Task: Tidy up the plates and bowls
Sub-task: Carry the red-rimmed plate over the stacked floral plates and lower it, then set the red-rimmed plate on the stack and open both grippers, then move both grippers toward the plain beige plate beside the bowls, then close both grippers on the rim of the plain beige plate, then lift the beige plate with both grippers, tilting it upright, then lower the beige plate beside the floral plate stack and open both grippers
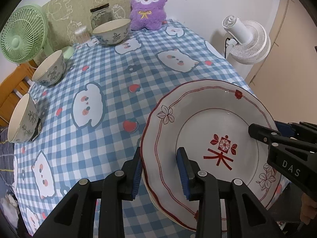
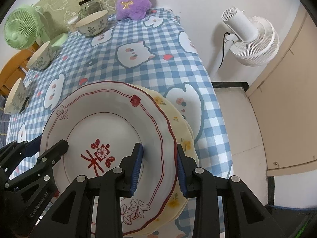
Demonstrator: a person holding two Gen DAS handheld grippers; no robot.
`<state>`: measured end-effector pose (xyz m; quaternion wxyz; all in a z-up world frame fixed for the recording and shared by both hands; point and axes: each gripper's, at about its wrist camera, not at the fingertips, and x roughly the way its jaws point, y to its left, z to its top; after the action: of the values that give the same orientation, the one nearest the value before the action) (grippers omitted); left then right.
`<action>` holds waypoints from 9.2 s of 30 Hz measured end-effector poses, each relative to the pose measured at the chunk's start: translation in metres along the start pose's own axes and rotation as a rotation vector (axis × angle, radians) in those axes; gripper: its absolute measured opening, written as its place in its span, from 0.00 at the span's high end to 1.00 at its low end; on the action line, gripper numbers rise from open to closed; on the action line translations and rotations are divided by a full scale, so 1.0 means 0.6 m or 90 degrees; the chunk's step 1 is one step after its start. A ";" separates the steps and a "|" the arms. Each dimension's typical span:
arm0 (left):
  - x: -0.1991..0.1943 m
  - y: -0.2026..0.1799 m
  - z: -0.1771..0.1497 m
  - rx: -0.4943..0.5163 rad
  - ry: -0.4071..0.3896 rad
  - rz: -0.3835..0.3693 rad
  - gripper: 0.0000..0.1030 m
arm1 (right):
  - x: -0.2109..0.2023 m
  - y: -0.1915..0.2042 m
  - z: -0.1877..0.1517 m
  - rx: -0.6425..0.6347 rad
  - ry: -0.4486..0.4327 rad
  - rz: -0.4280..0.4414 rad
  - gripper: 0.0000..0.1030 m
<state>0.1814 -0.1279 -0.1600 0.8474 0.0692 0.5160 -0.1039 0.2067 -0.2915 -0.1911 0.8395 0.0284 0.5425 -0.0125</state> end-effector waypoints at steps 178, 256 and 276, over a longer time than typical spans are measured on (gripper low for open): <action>0.000 0.599 0.014 -0.204 -0.028 0.069 0.92 | 0.054 0.674 0.165 -0.150 -0.051 0.004 0.89; -0.052 0.252 -0.083 -0.169 0.023 0.017 0.82 | -0.031 0.338 -0.010 -0.080 -0.015 0.000 0.89; -0.102 0.250 -0.038 -0.165 -0.009 -0.011 0.37 | -0.091 0.353 0.015 -0.082 -0.053 0.044 0.26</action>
<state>0.1716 0.0289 -0.1148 0.8520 -0.0456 0.5197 -0.0440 0.2033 -0.0810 -0.1308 0.8613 -0.0076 0.5055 0.0505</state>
